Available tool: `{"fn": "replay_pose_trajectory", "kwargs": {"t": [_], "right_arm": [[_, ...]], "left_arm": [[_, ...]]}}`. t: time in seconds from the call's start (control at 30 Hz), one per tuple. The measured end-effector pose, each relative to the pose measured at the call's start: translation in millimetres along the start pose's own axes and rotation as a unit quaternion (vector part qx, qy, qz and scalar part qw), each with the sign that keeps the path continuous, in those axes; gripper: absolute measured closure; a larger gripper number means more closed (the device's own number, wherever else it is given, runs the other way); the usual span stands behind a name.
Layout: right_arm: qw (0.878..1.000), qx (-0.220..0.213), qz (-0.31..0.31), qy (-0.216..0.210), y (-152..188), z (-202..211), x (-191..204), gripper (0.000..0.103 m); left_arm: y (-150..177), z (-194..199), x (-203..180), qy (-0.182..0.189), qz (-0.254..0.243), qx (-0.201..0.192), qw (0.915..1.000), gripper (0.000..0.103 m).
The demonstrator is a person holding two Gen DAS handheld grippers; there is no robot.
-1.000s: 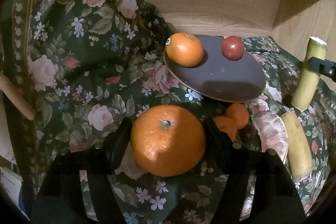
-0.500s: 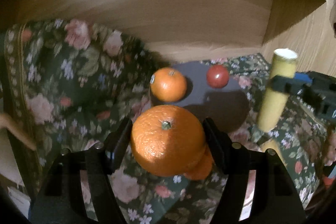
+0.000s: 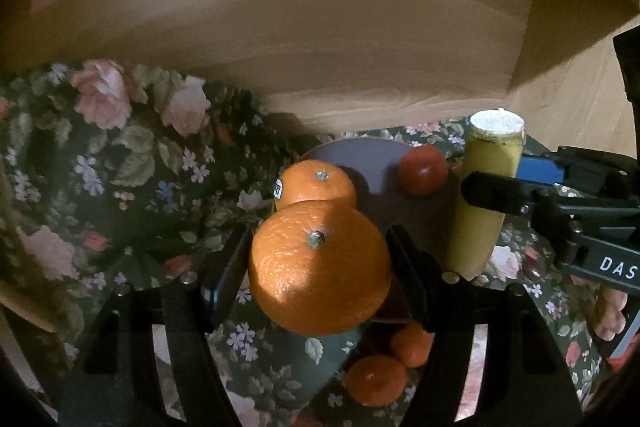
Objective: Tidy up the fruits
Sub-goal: 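Grasp the large orange with the left tool while the right tool carries the corn to the plate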
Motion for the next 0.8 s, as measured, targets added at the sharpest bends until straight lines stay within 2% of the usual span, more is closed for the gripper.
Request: {"fn": "replay_pose_trajectory", "kwargs": {"t": [0.17,0.47,0.6,0.7,0.8], "right_arm": [[1.000,0.020,0.005,0.003,-2,-18,-5,0.072],[1.000,0.029,-0.006,-0.006,-11,-34,-16,0.072],[0.999,0.035,-0.001,0.013,-11,-40,-18,0.068],[0.999,0.038,-0.002,0.017,-9,-41,-21,0.066],[0.999,0.037,0.000,0.023,-9,-38,-20,0.066]], "left_arm": [[3,-17,-1,0.006,0.005,0.017,0.9998,0.034],[1,-16,-11,0.005,-0.017,-0.004,0.9998,0.034],[-1,-17,-17,-0.007,-0.033,-0.019,0.9992,0.034],[1,-14,-19,0.008,-0.032,-0.019,0.9993,0.031],[1,-7,-18,-0.001,-0.034,-0.029,0.9990,0.031]]}}
Point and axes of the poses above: each gripper's, at about its wrist camera, not at the fingertips, and z roughly against the way its jaws point, x to its left, y to its underside, the point moved 3 cm from there along -z, roughly the way its jaws point, and after that the axes turned 5 degrees about -y, right-handed, at the moved point
